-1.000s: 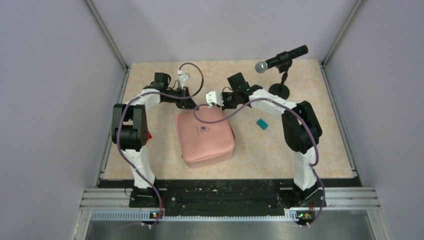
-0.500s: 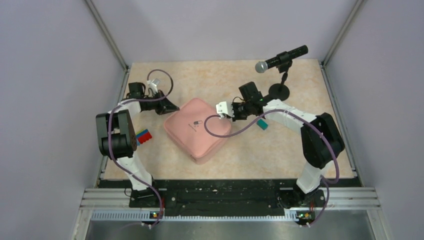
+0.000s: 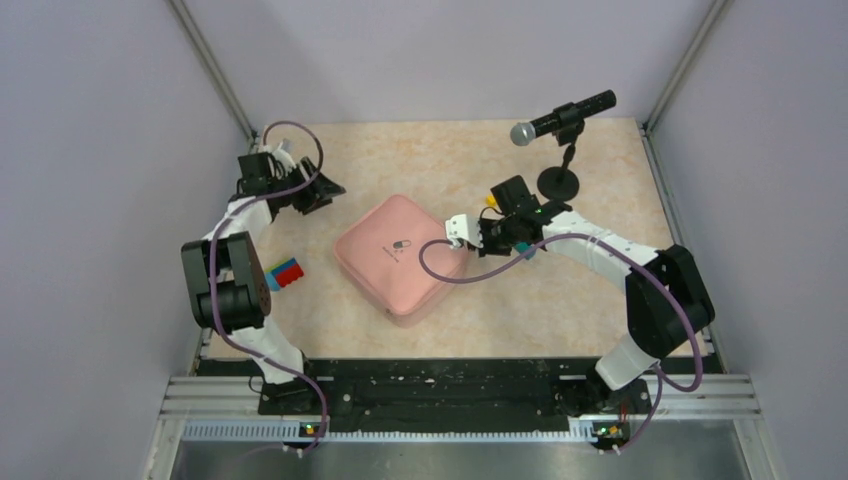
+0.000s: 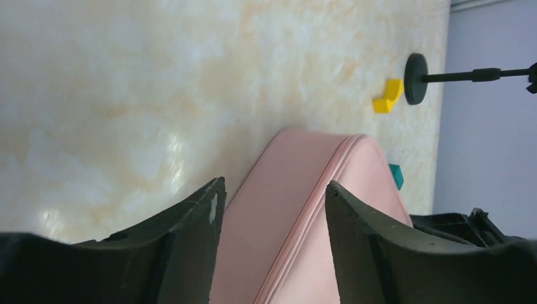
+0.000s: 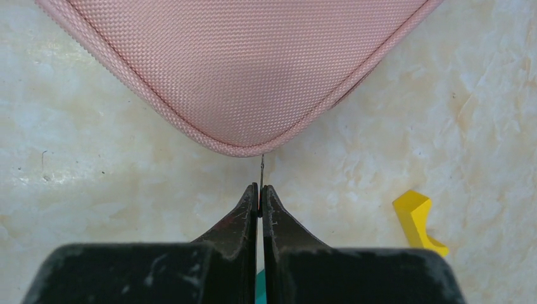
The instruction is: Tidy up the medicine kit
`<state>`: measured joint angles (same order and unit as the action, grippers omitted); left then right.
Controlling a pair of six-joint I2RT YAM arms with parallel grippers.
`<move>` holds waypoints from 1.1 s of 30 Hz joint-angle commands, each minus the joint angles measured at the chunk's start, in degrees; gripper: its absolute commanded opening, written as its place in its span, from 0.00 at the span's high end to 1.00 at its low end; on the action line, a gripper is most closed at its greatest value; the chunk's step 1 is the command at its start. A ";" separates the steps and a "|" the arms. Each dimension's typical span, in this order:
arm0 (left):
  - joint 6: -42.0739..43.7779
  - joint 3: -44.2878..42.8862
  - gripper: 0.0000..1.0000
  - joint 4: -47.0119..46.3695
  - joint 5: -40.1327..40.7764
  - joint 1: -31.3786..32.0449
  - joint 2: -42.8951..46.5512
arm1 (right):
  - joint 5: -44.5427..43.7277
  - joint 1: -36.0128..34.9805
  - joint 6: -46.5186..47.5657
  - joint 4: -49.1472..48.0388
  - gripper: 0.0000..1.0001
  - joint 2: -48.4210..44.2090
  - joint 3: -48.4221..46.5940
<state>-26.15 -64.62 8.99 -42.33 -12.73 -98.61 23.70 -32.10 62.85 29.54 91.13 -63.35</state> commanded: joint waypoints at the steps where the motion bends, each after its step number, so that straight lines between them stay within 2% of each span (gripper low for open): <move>1: 5.51 -9.70 0.33 -7.05 -2.74 5.94 -4.29 | -1.31 0.58 -4.55 -0.22 1.00 -1.62 0.09; 6: 12.94 -20.63 0.28 -2.39 -6.87 13.87 -14.84 | -3.90 0.62 -7.24 -3.73 1.00 -0.80 -0.72; 10: 17.88 -21.58 0.28 -0.53 -9.22 17.63 -18.39 | -4.54 0.63 -6.99 -4.06 1.00 0.77 -2.68; 15: 24.00 -19.65 0.27 5.87 -5.34 19.03 -18.65 | -4.08 0.75 -6.80 -4.05 1.00 2.87 -4.80; 16: 24.75 -18.30 0.30 6.05 -5.95 18.90 -18.08 | -3.96 0.72 -6.70 -4.05 1.00 3.20 -5.23; 18: 25.38 -16.65 0.43 6.96 -8.36 18.53 -17.20 | -3.93 0.84 -6.53 -4.22 1.00 4.14 -5.91; 21: 24.57 -16.31 0.49 9.82 -12.33 17.59 -16.85 | -4.10 1.07 -6.68 -4.87 1.00 5.73 -7.08; 27: 28.99 -12.57 0.35 13.70 -17.36 16.17 -13.55 | -3.46 2.12 -6.99 -5.14 1.00 10.39 -11.74; 33: 32.13 -9.66 0.32 17.56 -20.73 16.25 -13.14 | -1.98 2.09 -5.64 -4.73 1.00 14.66 -17.03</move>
<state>1.30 -76.38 20.88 -59.29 2.61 -113.78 21.69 -30.83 56.40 27.44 103.42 -75.75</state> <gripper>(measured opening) 0.679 0.006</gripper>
